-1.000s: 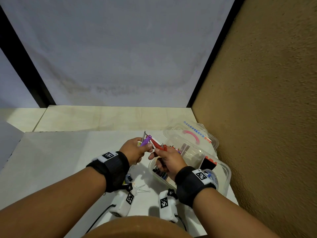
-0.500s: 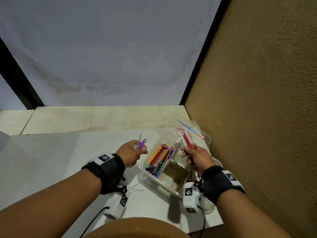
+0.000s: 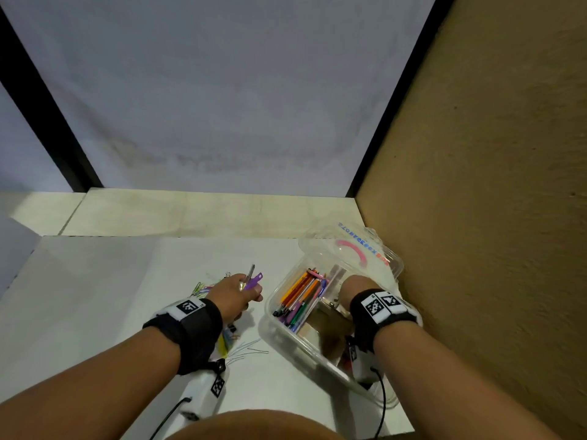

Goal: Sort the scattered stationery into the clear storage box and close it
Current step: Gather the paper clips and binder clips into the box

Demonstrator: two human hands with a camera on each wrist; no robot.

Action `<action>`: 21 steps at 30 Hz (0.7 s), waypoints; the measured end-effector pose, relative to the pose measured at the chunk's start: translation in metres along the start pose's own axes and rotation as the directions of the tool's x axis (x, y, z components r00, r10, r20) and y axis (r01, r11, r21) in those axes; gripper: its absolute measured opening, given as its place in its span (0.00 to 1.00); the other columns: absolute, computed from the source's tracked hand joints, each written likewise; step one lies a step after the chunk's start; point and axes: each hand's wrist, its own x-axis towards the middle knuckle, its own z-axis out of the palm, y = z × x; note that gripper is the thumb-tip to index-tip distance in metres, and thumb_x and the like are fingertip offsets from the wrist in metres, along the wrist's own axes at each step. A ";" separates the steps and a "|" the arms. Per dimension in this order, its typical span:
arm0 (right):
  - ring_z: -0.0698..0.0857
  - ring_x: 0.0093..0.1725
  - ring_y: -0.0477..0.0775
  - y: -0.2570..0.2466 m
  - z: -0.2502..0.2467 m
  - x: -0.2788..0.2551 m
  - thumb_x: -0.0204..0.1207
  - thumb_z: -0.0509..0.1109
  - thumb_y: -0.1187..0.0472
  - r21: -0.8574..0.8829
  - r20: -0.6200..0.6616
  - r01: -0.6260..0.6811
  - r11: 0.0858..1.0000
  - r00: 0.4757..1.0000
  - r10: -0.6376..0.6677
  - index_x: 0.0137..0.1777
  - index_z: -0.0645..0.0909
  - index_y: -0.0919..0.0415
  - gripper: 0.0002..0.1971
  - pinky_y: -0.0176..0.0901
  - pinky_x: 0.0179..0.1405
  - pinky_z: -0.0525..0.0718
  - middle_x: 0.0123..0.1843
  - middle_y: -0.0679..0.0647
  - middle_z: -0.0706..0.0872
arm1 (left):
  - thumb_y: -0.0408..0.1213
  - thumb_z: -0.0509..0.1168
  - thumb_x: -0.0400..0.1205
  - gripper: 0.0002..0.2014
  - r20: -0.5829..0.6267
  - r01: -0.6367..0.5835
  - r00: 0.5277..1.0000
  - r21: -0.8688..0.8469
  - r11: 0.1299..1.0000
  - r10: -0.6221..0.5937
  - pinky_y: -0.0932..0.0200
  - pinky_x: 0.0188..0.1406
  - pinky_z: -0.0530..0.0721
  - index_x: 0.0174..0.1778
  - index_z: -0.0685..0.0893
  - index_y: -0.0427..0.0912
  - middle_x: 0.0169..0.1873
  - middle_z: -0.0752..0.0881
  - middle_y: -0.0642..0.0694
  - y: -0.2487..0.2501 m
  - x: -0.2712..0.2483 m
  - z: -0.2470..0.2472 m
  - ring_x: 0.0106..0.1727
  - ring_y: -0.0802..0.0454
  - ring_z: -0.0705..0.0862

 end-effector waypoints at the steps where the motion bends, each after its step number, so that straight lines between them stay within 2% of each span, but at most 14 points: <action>1: 0.75 0.72 0.68 0.001 0.008 0.014 0.75 0.69 0.55 -0.007 0.018 -0.002 1.000 1.000 0.002 0.77 0.68 0.62 0.31 0.53 0.67 0.76 0.75 0.65 0.74 | 0.36 0.63 0.83 0.07 -0.009 0.003 1.000 0.009 1.000 -0.003 0.65 0.20 0.66 0.38 0.76 0.43 0.37 0.87 0.47 -0.001 -0.001 -0.002 0.24 0.53 0.68; 2: 0.71 0.75 0.70 -0.005 0.004 0.003 0.73 0.72 0.54 -0.044 0.029 -0.010 0.999 1.000 0.012 0.81 0.59 0.60 0.39 0.59 0.70 0.74 0.77 0.67 0.70 | 0.37 0.63 0.83 0.08 -0.011 0.008 1.000 0.014 1.000 -0.008 0.65 0.19 0.66 0.38 0.76 0.44 0.38 0.87 0.47 -0.001 -0.003 -0.003 0.24 0.54 0.69; 3: 0.70 0.76 0.69 -0.011 -0.002 -0.008 0.68 0.76 0.51 -0.101 0.026 -0.016 0.995 0.999 0.019 0.83 0.55 0.56 0.46 0.64 0.72 0.71 0.78 0.65 0.68 | 0.37 0.63 0.83 0.08 -0.007 0.015 1.000 0.015 1.000 -0.015 0.66 0.17 0.66 0.38 0.76 0.44 0.39 0.87 0.46 -0.002 -0.005 -0.004 0.23 0.54 0.69; 4: 0.70 0.76 0.67 -0.014 -0.003 -0.010 0.63 0.78 0.48 -0.119 0.014 0.003 0.993 1.000 -0.001 0.82 0.57 0.52 0.49 0.65 0.73 0.71 0.78 0.62 0.69 | 0.38 0.63 0.83 0.07 0.002 0.024 1.000 0.021 0.999 -0.024 0.67 0.15 0.66 0.39 0.76 0.44 0.38 0.86 0.47 -0.004 -0.006 -0.006 0.23 0.55 0.69; 5: 0.72 0.75 0.65 -0.021 -0.009 -0.014 0.63 0.78 0.46 -0.064 0.032 0.014 0.998 0.999 -0.012 0.80 0.61 0.51 0.46 0.61 0.73 0.71 0.77 0.59 0.72 | 0.38 0.63 0.83 0.07 0.019 0.031 0.999 0.035 0.999 -0.032 0.68 0.14 0.67 0.39 0.76 0.44 0.36 0.85 0.47 -0.004 -0.008 -0.008 0.23 0.55 0.70; 7: 0.77 0.71 0.62 -0.032 -0.021 -0.019 0.74 0.69 0.46 0.026 0.018 0.069 0.997 0.997 -0.070 0.73 0.72 0.55 0.28 0.52 0.70 0.75 0.72 0.58 0.78 | 0.39 0.63 0.84 0.07 0.058 0.032 0.998 0.051 0.998 -0.035 0.70 0.13 0.67 0.40 0.76 0.43 0.31 0.81 0.49 -0.003 -0.011 -0.010 0.23 0.56 0.70; 8: 0.79 0.68 0.62 -0.035 -0.026 -0.023 0.78 0.65 0.48 0.006 -0.004 0.109 0.994 0.994 -0.109 0.69 0.75 0.57 0.23 0.51 0.67 0.76 0.70 0.59 0.80 | 0.38 0.63 0.84 0.08 0.080 0.037 0.996 0.031 0.999 -0.040 0.70 0.13 0.67 0.40 0.76 0.43 0.29 0.79 0.48 -0.002 -0.012 -0.011 0.22 0.57 0.70; 10: 0.83 0.63 0.61 -0.045 -0.035 -0.033 0.80 0.62 0.55 -0.045 -0.096 0.127 0.991 0.987 -0.130 0.62 0.80 0.61 0.15 0.50 0.62 0.79 0.64 0.60 0.84 | 0.34 0.61 0.84 0.07 0.127 0.076 0.989 -0.045 0.996 -0.069 0.70 0.12 0.65 0.40 0.75 0.42 0.26 0.75 0.47 -0.001 -0.012 -0.012 0.18 0.59 0.70; 12: 0.85 0.57 0.62 -0.054 -0.039 -0.043 0.79 0.61 0.62 0.032 -0.214 0.174 0.984 0.963 -0.164 0.55 0.82 0.65 0.11 0.47 0.55 0.81 0.55 0.61 0.86 | 0.28 0.58 0.84 0.06 0.170 0.134 0.979 -0.116 0.984 -0.113 0.70 0.11 0.63 0.44 0.78 0.40 0.24 0.72 0.46 0.000 -0.010 -0.014 0.14 0.60 0.68; 13: 0.85 0.55 0.62 -0.061 -0.039 -0.046 0.79 0.62 0.62 0.126 -0.216 0.218 0.968 0.958 -0.188 0.52 0.83 0.65 0.10 0.45 0.51 0.80 0.52 0.62 0.86 | 0.27 0.57 0.82 0.07 0.195 0.162 0.972 -0.148 0.976 -0.132 0.69 0.14 0.62 0.46 0.79 0.40 0.24 0.71 0.45 0.000 -0.009 -0.015 0.15 0.58 0.68; 14: 0.85 0.51 0.60 -0.069 -0.039 -0.052 0.79 0.63 0.61 0.247 -0.219 0.298 0.922 0.944 -0.246 0.49 0.83 0.65 0.10 0.42 0.47 0.79 0.48 0.62 0.86 | 0.26 0.57 0.80 0.08 0.220 0.184 0.965 -0.179 0.966 -0.143 0.68 0.17 0.62 0.48 0.80 0.39 0.25 0.72 0.45 0.000 -0.008 -0.015 0.19 0.56 0.68; 16: 0.84 0.38 0.51 -0.088 -0.036 -0.071 0.79 0.67 0.54 0.500 -0.160 0.418 0.758 0.905 -0.394 0.49 0.85 0.64 0.13 0.36 0.35 0.76 0.43 0.56 0.86 | 0.22 0.55 0.77 0.12 0.260 0.206 0.956 -0.253 0.945 -0.139 0.65 0.19 0.63 0.51 0.79 0.36 0.28 0.73 0.44 0.000 -0.007 -0.016 0.26 0.53 0.68; 18: 0.81 0.31 0.44 -0.101 -0.027 -0.081 0.77 0.70 0.49 0.645 -0.081 0.407 0.647 0.878 -0.472 0.49 0.86 0.61 0.14 0.35 0.28 0.74 0.40 0.52 0.87 | 0.16 0.51 0.76 0.17 0.301 0.198 0.946 -0.240 0.950 -0.121 0.66 0.21 0.66 0.51 0.79 0.36 0.32 0.75 0.44 0.002 -0.009 -0.017 0.30 0.53 0.71; 21: 0.79 0.24 0.42 -0.113 -0.013 -0.083 0.73 0.75 0.53 0.722 -0.083 0.414 0.554 0.847 -0.524 0.37 0.82 0.58 0.10 0.36 0.24 0.73 0.30 0.50 0.83 | 0.15 0.53 0.78 0.19 0.374 0.163 0.923 -0.178 0.970 -0.086 0.62 0.31 0.71 0.52 0.80 0.40 0.39 0.80 0.45 0.001 -0.009 -0.021 0.39 0.51 0.76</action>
